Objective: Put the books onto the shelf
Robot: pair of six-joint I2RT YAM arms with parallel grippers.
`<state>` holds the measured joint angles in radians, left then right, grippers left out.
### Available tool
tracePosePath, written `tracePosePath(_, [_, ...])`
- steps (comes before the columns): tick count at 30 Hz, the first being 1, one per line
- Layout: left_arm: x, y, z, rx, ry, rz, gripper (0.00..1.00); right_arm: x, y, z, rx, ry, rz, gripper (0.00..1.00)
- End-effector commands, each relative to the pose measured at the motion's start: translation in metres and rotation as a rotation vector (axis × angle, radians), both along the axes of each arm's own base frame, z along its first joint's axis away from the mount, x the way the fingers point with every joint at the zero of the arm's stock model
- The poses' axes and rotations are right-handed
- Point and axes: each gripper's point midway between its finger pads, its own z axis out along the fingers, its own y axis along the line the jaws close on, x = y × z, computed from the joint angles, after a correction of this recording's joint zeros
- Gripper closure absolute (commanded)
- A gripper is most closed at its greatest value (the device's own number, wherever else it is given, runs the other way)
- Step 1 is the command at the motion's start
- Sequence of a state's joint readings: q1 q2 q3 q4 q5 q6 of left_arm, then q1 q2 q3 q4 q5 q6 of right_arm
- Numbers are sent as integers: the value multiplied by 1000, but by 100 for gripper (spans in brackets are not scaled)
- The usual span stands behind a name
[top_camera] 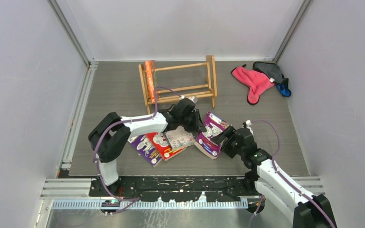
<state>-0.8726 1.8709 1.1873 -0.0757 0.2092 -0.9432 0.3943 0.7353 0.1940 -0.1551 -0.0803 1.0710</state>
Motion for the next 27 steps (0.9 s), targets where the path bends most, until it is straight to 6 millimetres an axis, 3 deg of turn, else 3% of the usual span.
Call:
tracePosePath(1, [-5,5,57,44,-195,62,100,-5,-5,12,-42,-8,23,22])
tracePosePath(13, [-24,57,141,213,-582,311,100,1,-16,42,-113,-68,19,22])
tracePosePath(14, [-25,63,150,222,-615,336,100,0,-16,42,-112,-66,19,22])
tracePosePath(15, [-28,75,173,242,-701,395,100,-1,-15,43,-110,-64,20,22])
tracePosePath(19, [-31,92,214,272,-839,471,100,-2,-14,43,-111,-54,28,22])
tracePosePath(27, [-30,111,276,340,-1084,580,100,-3,-15,43,-133,-50,45,22])
